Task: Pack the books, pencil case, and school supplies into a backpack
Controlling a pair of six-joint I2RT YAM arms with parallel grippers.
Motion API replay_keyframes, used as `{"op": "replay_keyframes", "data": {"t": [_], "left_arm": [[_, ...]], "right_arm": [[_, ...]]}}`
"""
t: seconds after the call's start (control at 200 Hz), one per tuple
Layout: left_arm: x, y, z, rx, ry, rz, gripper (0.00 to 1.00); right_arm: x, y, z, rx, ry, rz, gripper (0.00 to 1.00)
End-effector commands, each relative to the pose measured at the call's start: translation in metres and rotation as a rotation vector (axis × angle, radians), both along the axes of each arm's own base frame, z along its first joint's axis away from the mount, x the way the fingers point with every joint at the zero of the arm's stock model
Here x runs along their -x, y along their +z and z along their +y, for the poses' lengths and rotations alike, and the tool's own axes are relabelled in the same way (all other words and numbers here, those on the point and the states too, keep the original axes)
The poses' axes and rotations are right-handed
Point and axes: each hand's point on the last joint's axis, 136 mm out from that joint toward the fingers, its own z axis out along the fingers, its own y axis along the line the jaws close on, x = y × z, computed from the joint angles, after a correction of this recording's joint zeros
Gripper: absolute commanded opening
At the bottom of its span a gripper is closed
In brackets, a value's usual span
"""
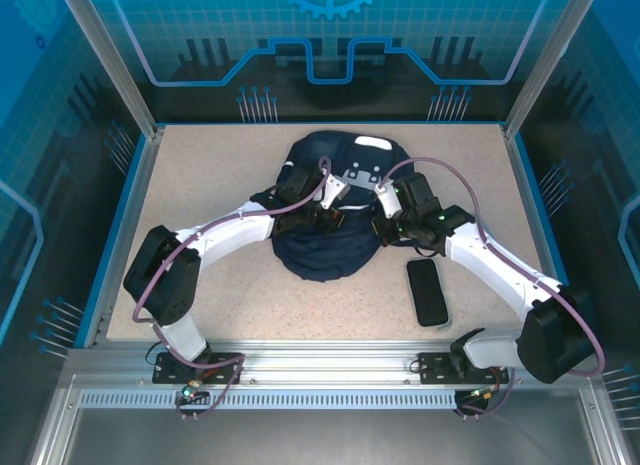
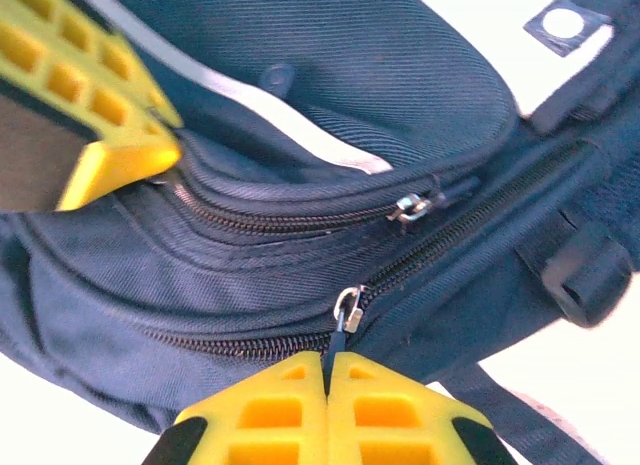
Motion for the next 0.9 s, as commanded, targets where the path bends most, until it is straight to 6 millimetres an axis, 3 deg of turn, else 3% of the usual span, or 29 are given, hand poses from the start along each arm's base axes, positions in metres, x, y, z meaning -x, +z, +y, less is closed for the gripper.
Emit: {"op": "replay_keyframes", "data": {"t": [0.0,0.12,0.155,0.265,0.385,0.49,0.615,0.895], "left_arm": [[-0.038,0.018,0.023,0.025,0.175,-0.097,0.00],[-0.039,0.018,0.027,0.000,0.180,-0.108,0.00],[-0.038,0.019,0.028,-0.007,0.177,-0.110,0.00],[-0.033,0.020,0.035,-0.018,0.164,-0.102,0.00],[-0.023,0.020,0.038,-0.017,0.140,-0.093,0.03],[-0.017,0.021,0.039,-0.007,0.134,-0.086,0.06],[-0.013,0.024,0.043,-0.001,0.135,-0.096,0.07],[0.001,0.025,0.061,0.003,0.134,-0.120,0.10]], "right_arm": [[0.061,0.012,0.044,-0.190,0.250,0.150,0.00],[0.049,0.013,0.038,-0.192,0.171,0.139,0.00],[0.042,0.012,0.031,-0.179,0.117,0.140,0.08],[0.026,0.018,0.010,-0.211,-0.046,0.147,0.49],[0.014,0.028,-0.008,-0.289,-0.205,0.137,0.67],[0.000,0.026,-0.021,-0.343,-0.345,0.180,0.70],[-0.016,0.018,-0.014,-0.374,-0.375,0.258,0.70],[-0.059,-0.002,0.034,-0.506,-0.347,0.453,0.70]]}}
